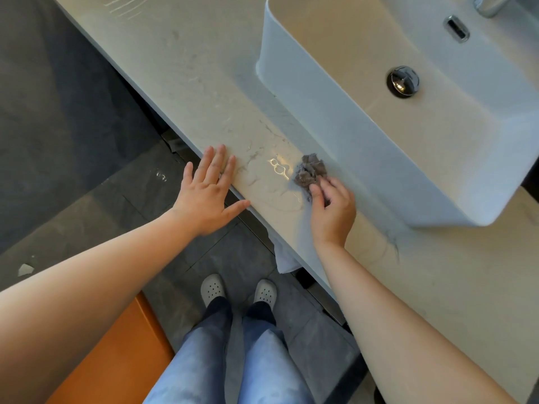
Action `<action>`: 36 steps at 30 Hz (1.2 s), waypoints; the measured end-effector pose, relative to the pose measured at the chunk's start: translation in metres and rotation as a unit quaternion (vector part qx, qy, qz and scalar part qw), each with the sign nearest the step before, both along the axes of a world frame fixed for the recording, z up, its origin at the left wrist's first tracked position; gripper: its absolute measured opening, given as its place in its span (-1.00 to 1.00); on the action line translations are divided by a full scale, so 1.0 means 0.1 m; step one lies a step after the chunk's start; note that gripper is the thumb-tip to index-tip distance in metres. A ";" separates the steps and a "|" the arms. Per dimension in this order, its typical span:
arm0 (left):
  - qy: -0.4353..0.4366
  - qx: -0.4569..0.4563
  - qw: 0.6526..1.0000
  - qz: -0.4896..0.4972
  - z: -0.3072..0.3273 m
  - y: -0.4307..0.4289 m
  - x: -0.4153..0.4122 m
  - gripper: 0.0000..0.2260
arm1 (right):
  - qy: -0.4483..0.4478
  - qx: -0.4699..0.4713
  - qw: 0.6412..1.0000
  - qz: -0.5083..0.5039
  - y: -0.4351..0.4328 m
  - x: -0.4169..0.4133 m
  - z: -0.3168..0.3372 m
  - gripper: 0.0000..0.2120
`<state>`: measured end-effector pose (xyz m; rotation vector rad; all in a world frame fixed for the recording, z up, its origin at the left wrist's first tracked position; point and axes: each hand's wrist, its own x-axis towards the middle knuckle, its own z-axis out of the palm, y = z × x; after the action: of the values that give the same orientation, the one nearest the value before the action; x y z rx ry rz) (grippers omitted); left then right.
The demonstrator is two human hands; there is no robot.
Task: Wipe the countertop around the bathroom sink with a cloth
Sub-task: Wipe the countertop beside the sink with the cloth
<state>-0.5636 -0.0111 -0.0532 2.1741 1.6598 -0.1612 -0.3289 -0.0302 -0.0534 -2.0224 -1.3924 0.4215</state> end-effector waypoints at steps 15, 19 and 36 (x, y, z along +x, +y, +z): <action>0.003 0.030 0.999 -0.023 0.07 0.11 -0.15 -0.37 | 0.157 -0.012 0.987 0.030 -0.57 -0.30 0.44 -0.79; -0.004 0.026 0.999 -0.019 0.05 0.09 -0.13 -0.27 | 0.098 0.032 0.993 -0.055 -0.08 0.11 0.43 -0.78; -0.013 0.041 0.998 -0.045 0.06 0.13 -0.22 -0.29 | -0.031 0.033 0.997 -0.064 0.53 -0.06 0.06 -0.75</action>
<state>-0.5852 0.0024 -0.0476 2.3029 1.5813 -0.0916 -0.3348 0.0231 -0.0477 -2.0720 -1.2868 0.2559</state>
